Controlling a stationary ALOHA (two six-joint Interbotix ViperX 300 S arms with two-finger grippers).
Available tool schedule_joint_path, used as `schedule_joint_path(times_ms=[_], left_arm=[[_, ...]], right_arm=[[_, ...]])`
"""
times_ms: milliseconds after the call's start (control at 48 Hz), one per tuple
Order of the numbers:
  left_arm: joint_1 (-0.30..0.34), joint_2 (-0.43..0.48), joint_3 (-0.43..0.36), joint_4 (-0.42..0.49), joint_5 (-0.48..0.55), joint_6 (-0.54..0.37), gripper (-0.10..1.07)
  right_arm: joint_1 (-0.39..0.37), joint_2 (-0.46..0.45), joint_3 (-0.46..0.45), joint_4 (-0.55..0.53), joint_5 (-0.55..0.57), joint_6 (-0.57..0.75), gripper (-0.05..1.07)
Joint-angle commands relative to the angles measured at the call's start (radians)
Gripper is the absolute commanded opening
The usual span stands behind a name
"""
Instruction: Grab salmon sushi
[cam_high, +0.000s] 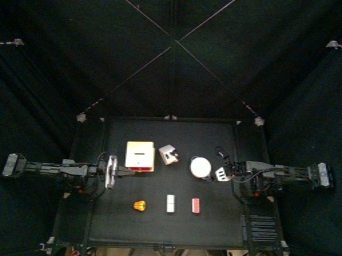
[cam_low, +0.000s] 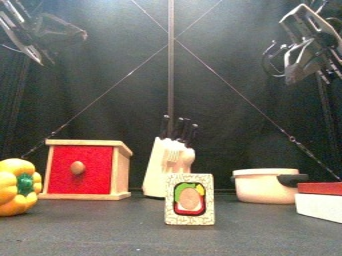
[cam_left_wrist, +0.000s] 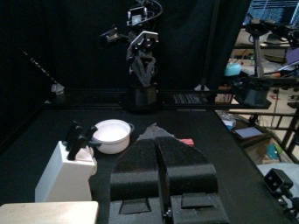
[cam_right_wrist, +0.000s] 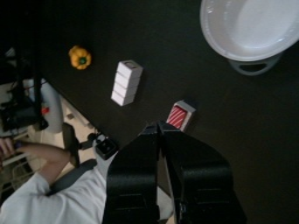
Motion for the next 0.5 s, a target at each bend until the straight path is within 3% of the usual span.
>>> schedule_joint_path(times_ms=[0, 479], left_arm=[[0.003, 0.005, -0.011, 0.0, -0.009, 0.0, -0.03], [0.003, 0.003, -0.003, 0.0, -0.008, 0.0, -0.03]], right_arm=[[0.041, 0.014, -0.028, -0.072, 0.025, 0.086, 0.06], [0.397, 0.178, -0.051, -0.419, 0.06, 0.594, 0.06]])
